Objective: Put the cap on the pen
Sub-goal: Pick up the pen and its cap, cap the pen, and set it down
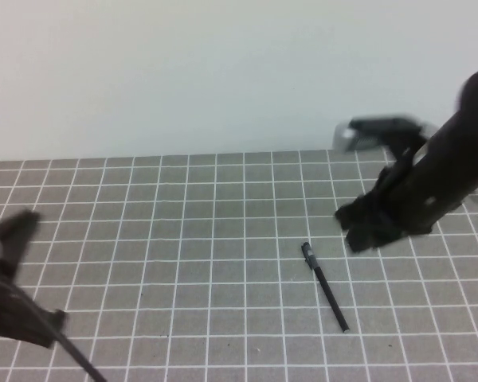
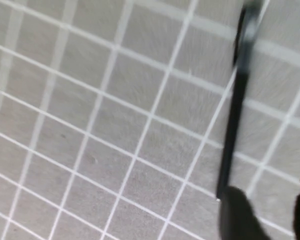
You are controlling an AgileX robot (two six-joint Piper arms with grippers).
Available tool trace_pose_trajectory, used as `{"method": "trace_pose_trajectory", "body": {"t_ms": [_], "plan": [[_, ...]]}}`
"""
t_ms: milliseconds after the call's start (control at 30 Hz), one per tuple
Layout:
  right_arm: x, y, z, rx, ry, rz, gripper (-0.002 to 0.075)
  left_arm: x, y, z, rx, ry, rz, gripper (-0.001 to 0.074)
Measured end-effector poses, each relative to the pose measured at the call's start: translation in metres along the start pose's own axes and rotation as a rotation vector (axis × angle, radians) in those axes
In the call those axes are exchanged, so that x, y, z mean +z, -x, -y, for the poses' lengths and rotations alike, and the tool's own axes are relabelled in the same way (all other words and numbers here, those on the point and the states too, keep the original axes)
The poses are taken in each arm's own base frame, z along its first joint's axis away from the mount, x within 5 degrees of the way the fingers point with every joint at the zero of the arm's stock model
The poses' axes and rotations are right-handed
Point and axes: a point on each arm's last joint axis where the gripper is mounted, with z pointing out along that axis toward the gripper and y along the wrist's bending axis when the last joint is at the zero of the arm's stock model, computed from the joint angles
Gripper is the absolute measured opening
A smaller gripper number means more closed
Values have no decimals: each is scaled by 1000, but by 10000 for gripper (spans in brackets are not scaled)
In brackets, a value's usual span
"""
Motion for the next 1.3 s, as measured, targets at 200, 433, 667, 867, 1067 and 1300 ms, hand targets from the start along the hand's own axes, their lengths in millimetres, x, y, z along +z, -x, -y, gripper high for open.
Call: {"method": "trace_pose_trajectory", "body": {"t_ms": [200,433,667,867,1067,1300], "plan": [[-77,-3,-13,-75,-24,210,1,-19,-2,-19,-41,128,30,1],[-124,-51,-18,-115,-54,457,1,-29,-13,-13,-39,25,98,1],[-109,-132,-7,-95,-98,558,1,-31,-21,-10,-25,-13,107,1],[-80,-196,4,-50,-112,540,1,-31,-21,-10,-40,-11,105,1],[-72,-218,6,-17,-104,530,1,-31,-21,-11,-53,-5,102,1],[-72,-217,6,-7,-99,536,0,-31,-21,-10,-53,-11,104,1]]}}
